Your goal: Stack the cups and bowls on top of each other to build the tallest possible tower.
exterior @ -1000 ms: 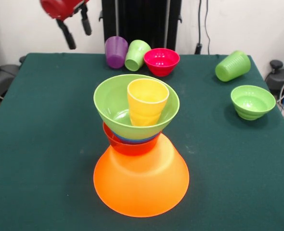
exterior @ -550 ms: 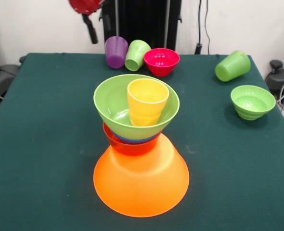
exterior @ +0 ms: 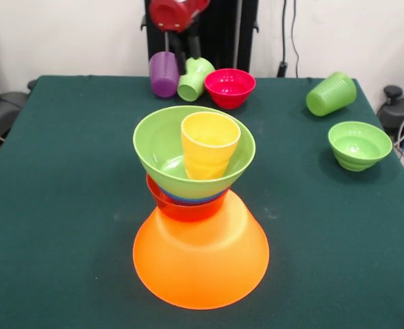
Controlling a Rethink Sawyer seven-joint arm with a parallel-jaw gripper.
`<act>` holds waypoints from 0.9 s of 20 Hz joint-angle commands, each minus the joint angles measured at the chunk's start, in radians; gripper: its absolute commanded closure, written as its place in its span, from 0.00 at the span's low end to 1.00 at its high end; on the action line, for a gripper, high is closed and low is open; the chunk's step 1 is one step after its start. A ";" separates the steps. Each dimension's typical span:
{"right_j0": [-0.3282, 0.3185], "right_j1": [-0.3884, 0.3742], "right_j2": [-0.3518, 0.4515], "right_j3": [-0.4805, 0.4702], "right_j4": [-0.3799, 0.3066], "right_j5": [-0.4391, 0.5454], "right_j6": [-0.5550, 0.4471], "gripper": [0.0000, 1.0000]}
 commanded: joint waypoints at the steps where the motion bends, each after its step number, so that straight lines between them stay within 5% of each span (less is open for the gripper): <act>1: 0.097 0.016 -0.072 0.108 -0.007 -0.092 0.289 0.00; 12: 0.127 0.040 -0.117 0.092 -0.003 -0.038 0.288 0.00; 18: 0.156 0.115 -0.181 0.049 -0.072 -0.071 0.289 0.00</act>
